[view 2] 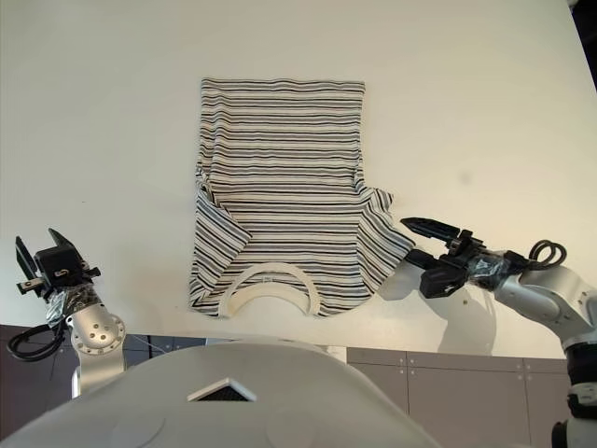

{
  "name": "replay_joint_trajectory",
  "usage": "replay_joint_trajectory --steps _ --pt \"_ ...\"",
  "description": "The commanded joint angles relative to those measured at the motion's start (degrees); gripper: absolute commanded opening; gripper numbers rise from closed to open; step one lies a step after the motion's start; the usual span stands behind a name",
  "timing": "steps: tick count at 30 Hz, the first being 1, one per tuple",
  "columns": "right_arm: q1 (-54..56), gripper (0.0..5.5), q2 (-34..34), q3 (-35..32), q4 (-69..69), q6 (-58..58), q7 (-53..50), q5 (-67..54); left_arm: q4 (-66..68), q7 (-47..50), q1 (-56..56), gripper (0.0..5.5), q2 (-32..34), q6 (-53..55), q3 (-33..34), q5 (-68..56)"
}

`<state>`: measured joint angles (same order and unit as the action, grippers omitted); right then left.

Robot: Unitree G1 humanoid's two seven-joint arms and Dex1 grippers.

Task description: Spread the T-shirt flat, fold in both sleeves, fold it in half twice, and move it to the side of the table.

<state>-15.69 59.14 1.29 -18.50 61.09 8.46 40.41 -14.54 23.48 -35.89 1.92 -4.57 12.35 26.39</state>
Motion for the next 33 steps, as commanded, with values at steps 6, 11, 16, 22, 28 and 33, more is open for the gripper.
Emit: replay_joint_trajectory --steps 6,11,16,22,28,33 --pt "-5.2 1.81 -0.6 2.7 2.5 -7.6 -1.2 3.3 1.4 -1.1 0.9 2.13 1.2 0.3 -0.8 0.1" --pt "-6.1 0.65 -1.3 4.0 2.9 -11.1 -2.6 3.3 2.6 -1.4 1.8 2.13 1.1 0.5 -1.5 -0.3" --pt "-7.6 0.13 -1.8 4.5 4.3 -13.0 -4.4 3.3 3.6 -1.6 2.2 2.13 1.4 0.2 -1.6 -0.8" --pt "-9.5 0.13 -3.4 0.1 10.1 -11.3 -14.3 4.2 4.1 -1.3 0.8 2.13 1.7 -0.5 -1.5 -0.6" --pt "-11.6 0.13 -5.0 -3.0 14.8 -9.5 -20.5 4.6 5.5 -1.6 1.0 2.13 3.0 -1.2 -1.3 -0.5" --pt "-13.0 0.13 -8.4 -4.8 20.5 -9.7 -22.1 4.0 6.3 -2.8 2.1 2.13 5.1 -1.2 -1.2 -0.9"
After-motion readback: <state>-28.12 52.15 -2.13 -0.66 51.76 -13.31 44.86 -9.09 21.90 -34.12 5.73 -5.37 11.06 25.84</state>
